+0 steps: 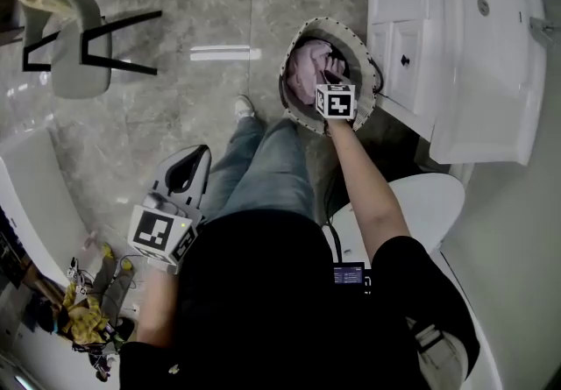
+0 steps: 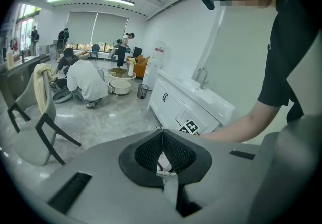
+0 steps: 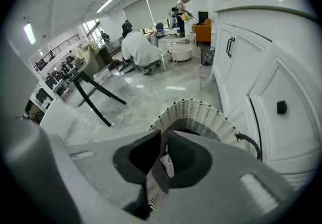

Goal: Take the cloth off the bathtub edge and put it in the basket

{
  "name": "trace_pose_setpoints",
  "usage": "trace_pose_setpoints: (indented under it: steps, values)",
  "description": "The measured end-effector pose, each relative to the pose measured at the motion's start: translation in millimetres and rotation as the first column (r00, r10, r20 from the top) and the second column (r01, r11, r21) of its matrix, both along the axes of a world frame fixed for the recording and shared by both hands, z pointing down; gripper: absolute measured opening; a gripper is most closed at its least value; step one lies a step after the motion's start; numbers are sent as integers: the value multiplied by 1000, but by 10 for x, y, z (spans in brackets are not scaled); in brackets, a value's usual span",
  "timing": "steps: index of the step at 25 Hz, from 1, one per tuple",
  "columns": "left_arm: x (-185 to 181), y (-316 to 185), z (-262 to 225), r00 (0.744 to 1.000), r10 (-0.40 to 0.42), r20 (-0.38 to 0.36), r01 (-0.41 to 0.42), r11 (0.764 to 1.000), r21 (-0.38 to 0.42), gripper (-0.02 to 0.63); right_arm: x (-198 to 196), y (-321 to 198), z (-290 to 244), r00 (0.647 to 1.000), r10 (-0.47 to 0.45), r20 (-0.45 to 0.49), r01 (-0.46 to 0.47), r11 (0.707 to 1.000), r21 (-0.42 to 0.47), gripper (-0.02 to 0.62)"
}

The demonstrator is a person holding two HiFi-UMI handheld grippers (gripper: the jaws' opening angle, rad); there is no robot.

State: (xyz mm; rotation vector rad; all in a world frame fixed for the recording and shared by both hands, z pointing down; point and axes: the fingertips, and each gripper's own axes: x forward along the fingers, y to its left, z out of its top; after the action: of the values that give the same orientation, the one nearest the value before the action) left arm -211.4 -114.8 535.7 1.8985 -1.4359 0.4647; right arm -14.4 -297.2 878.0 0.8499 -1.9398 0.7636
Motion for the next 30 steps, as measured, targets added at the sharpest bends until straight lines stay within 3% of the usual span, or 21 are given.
trace_pose_setpoints:
  steps: [3,11,20,30]
  values:
    - [15,-56,-107,1000,23,12,-23,998,55,12,-66,-75,-377,999,-8,34,6,999,42,-2]
    - [51,-292,-520,1000,12,20,-15,989,146,12,-195,-48,-1451,990,-63,123,48,991,121,-3]
    - [25,-590,-976,1000,2,6,-3,968,249,12,-414,28,-2844,956,-147,252,89,970,228,-3]
    - [-23,-700,-1580,1000,29,-1,-27,932,362,12,-538,129,-4346,901,-240,363,82,913,400,-3]
